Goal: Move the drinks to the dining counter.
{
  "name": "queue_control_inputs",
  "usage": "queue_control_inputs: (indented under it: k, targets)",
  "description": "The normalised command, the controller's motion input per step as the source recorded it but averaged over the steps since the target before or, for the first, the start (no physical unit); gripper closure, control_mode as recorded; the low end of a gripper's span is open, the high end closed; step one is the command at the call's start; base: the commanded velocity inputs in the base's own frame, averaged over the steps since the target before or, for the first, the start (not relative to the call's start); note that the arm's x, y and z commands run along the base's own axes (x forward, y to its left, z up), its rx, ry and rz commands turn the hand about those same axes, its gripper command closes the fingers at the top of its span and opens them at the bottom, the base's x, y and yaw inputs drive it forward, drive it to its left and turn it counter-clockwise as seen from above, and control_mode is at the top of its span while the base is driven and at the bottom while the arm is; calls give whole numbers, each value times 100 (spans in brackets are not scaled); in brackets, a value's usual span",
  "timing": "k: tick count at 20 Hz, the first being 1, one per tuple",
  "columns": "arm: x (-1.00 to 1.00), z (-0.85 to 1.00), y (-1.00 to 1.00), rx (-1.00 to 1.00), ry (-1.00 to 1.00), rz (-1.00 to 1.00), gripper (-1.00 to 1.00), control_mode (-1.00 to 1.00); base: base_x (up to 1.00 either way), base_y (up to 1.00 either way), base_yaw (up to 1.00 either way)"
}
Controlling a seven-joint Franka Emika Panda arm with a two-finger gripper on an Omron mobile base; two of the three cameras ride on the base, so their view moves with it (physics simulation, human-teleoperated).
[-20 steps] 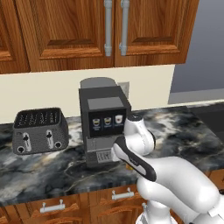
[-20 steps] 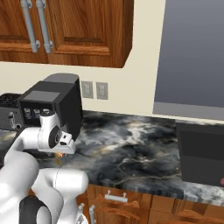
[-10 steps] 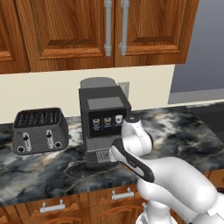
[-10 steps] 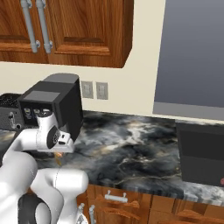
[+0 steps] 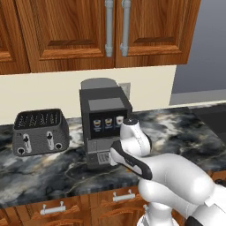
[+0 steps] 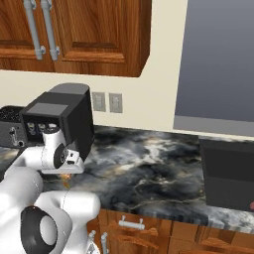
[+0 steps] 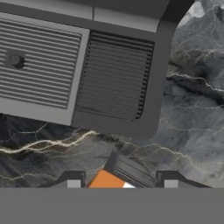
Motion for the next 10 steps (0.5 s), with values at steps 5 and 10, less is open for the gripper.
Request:
queue_control_inputs:
  k: [5, 10]
  targets:
    - [-54, -16, -40, 3, -12, 1, 100, -100, 0, 0, 0]
    - [-91, 84, -36, 12, -35, 0, 100, -100, 0, 0, 0]
